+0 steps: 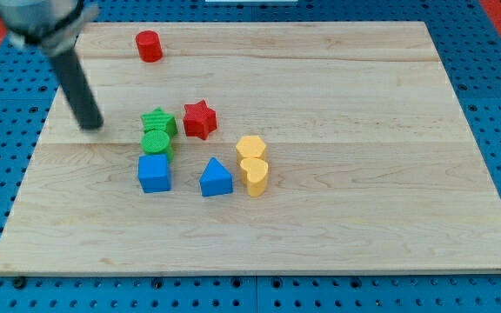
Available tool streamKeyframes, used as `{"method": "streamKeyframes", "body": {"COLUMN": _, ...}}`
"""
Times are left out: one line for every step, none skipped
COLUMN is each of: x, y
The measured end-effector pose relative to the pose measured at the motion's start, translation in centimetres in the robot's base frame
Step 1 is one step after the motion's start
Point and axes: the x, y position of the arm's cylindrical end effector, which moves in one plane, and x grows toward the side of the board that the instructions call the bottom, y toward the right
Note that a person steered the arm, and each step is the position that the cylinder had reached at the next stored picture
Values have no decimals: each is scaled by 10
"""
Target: Place the blue triangle diagonal to the red circle
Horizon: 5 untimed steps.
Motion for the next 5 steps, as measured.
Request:
{"method": "streamKeyframes", "body": {"x": 83, "y": 5}}
{"method": "streamKeyframes", "body": {"x": 92, "y": 69}}
{"method": "streamKeyframes", "body": {"x": 79, "y": 130}}
{"method": "streamKeyframes", "body": {"x": 49, "y": 163}}
{"method": "streamKeyframes", "body": {"x": -3, "y": 168}}
